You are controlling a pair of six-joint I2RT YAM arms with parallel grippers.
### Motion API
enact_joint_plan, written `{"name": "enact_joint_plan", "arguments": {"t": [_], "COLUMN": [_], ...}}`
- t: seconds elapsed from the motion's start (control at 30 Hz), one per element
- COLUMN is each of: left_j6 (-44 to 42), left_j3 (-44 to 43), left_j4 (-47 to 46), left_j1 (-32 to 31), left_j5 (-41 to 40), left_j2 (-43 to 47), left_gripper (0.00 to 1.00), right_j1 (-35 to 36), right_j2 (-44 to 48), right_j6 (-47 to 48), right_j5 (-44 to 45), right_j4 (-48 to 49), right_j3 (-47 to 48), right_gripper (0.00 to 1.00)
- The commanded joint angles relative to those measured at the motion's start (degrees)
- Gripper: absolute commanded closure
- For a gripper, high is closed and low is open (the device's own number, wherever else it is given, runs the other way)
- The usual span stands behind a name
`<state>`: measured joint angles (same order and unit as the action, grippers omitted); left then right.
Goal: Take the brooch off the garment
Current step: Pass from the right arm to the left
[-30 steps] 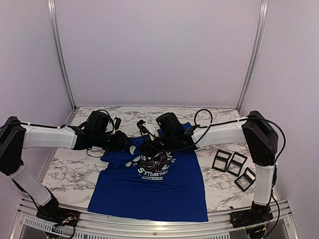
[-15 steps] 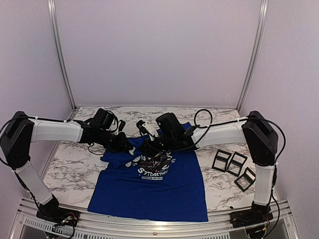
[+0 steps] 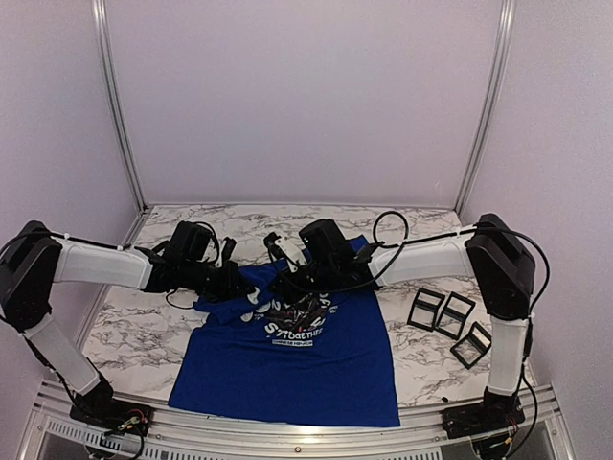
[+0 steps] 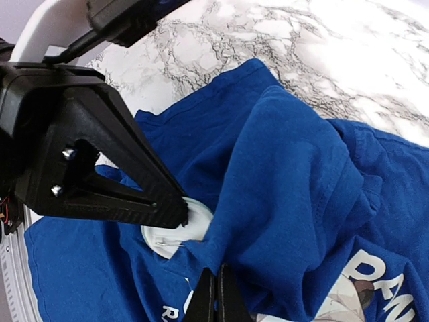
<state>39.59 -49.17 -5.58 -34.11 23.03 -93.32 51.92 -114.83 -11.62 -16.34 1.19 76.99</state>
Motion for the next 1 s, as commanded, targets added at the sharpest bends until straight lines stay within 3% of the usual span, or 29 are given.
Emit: {"name": "enact_joint_plan", "arguments": {"t": [0.0, 0.27, 0.97], "left_j6": [6.3, 11.0, 6.4], "left_j3": [7.7, 17.9, 25.1], "left_j4": [-13.3, -30.2, -54.4], "left_j1": [-0.1, -4.1, -9.4], "left_j5": [-2.1, -11.6, -31.6], "left_j2": [5.9, 11.0, 10.0], "left_gripper": [1.0, 1.0, 1.0], "right_j1": [0.3, 0.3, 0.6], "right_j2": [1.2, 0.2, -0.4], "right_j6": [-2.8, -3.8, -1.8], "right_j5": [1.6, -0.4, -11.3], "right_j4": [-0.9, -2.4, -3.4], "right_j3": [1.8, 4.2, 5.4], "right_gripper": [1.0, 1.0, 1.0]}}
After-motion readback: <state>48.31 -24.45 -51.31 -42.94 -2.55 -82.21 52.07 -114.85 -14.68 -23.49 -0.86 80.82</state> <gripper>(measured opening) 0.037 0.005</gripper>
